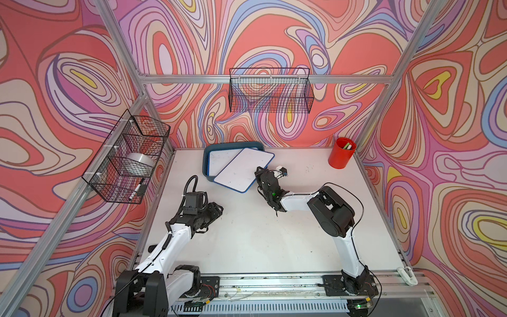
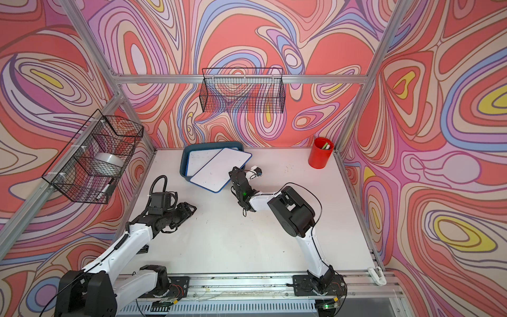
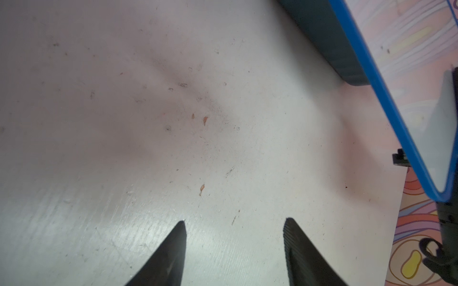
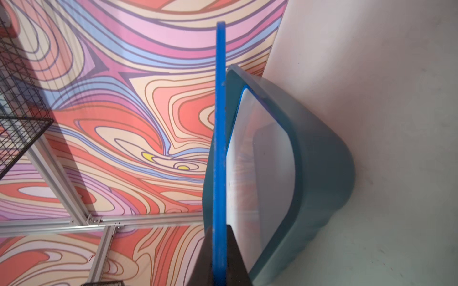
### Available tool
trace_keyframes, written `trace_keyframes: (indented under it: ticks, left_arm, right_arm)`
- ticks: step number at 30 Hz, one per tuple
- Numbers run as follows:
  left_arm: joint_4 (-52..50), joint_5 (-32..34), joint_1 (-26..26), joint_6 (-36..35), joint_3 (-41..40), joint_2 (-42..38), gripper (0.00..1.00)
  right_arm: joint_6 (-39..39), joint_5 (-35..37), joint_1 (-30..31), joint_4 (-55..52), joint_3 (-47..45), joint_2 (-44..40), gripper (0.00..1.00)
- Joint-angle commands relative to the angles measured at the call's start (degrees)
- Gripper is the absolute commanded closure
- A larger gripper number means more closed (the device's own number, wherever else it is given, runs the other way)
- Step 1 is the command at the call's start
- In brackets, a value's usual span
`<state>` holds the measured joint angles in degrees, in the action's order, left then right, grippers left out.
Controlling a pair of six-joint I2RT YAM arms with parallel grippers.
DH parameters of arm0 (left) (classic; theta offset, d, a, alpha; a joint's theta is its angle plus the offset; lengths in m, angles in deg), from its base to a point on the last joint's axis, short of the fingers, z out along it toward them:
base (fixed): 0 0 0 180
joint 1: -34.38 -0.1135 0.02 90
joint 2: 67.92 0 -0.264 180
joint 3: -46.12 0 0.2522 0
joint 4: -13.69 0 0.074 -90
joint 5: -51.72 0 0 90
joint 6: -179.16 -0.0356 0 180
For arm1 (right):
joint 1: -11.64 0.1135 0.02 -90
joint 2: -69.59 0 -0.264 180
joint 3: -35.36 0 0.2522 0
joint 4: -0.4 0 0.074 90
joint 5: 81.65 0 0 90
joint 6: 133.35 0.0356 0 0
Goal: Put the whiteboard into the storage box
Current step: Place the whiteboard in the storage box.
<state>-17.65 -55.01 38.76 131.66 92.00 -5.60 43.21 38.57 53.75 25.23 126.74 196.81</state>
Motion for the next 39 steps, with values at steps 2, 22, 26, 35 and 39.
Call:
trace_keyframes:
  ticks: [2, 22, 26, 35, 39]
  left_arm:
    - [-2.99, -0.63, -1.29, -1.89, -0.34, -1.84, 0.41]
    - [-3.48, -5.21, -7.76, -4.81, -0.89, -2.31, 0.41]
    - [-2.58, -5.57, -8.40, -4.49, -1.18, -1.09, 0.41]
    - [-3.25, -6.29, -11.25, -4.35, -0.65, -0.90, 0.40]
    - [-2.74, -5.95, -12.07, -4.19, -1.31, -1.31, 0.41]
  right_arm:
    - [3.78, 12.21, 1.94, -0.48, 6.41, 4.84, 1.00]
    - [-11.54, 11.07, 8.06, -16.17, 26.70, 12.46, 0.65]
    - [-13.37, 3.18, 8.13, -20.12, 31.68, 14.58, 0.65]
    - [-16.96, -11.05, 6.24, -26.09, 37.93, 19.03, 0.61]
    - [-18.04, -17.47, 3.45, -28.39, 38.75, 19.72, 0.62]
